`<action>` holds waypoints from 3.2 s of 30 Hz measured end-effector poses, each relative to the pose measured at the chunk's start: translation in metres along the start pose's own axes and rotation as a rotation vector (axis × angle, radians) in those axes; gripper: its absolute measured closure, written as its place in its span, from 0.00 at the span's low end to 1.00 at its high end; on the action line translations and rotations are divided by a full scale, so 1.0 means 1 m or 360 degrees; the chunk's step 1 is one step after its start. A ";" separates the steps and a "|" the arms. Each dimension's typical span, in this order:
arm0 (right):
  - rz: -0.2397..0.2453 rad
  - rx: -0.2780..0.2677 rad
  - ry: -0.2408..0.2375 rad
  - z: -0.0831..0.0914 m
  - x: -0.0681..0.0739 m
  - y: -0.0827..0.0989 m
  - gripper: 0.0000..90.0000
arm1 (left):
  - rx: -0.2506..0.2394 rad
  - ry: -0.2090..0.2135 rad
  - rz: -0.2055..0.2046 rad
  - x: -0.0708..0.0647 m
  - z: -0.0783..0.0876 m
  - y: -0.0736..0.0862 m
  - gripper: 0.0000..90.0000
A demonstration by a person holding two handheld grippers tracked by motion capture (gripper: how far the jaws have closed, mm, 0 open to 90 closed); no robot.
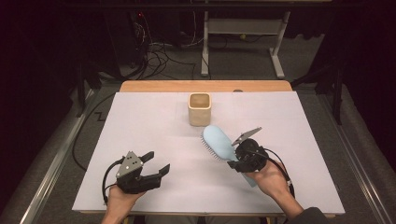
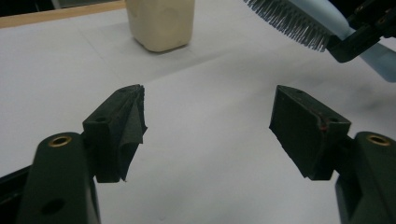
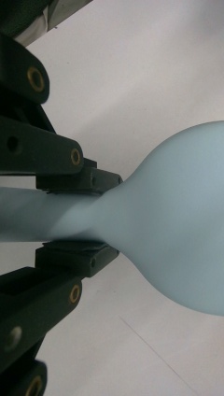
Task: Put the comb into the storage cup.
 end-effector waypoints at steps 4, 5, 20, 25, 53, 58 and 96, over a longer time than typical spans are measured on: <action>0.0000 -0.0006 -0.0007 0.001 0.002 0.000 0.79 | -0.0009 0.0032 0.0013 -0.004 -0.005 -0.002 0.31; 0.0008 -0.0007 -0.0007 0.001 0.003 0.000 0.79 | 0.0002 0.0035 0.0012 -0.005 -0.006 -0.002 0.30; 0.0083 -0.0008 -0.0023 -0.003 0.015 -0.006 0.79 | 0.0002 0.0134 0.0009 -0.023 -0.028 -0.017 0.28; 0.0099 -0.0018 -0.0029 -0.003 0.019 -0.007 0.79 | -0.0001 0.0178 0.0028 -0.027 -0.035 -0.023 0.26; 0.0181 -0.0057 -0.0015 -0.005 0.036 -0.016 0.79 | 0.0059 0.0306 0.0179 -0.037 -0.065 -0.042 0.19; 0.0200 -0.0066 -0.0005 -0.006 0.038 -0.017 0.79 | 0.0062 0.0315 0.0229 -0.035 -0.069 -0.045 0.18; 0.0285 -0.0121 0.0026 -0.011 0.056 -0.026 0.79 | 0.0099 0.0305 0.0411 -0.035 -0.081 -0.063 0.20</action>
Point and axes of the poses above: each handheld gripper's, and its own axes: z roughly backward along the jaws, y roughly out of its underside, x roughly to its left, the point moved 5 cm from there along -z, roughly forward along the jaws, and after that the axes turned 6 degrees about -z, right-handed, at the moved point
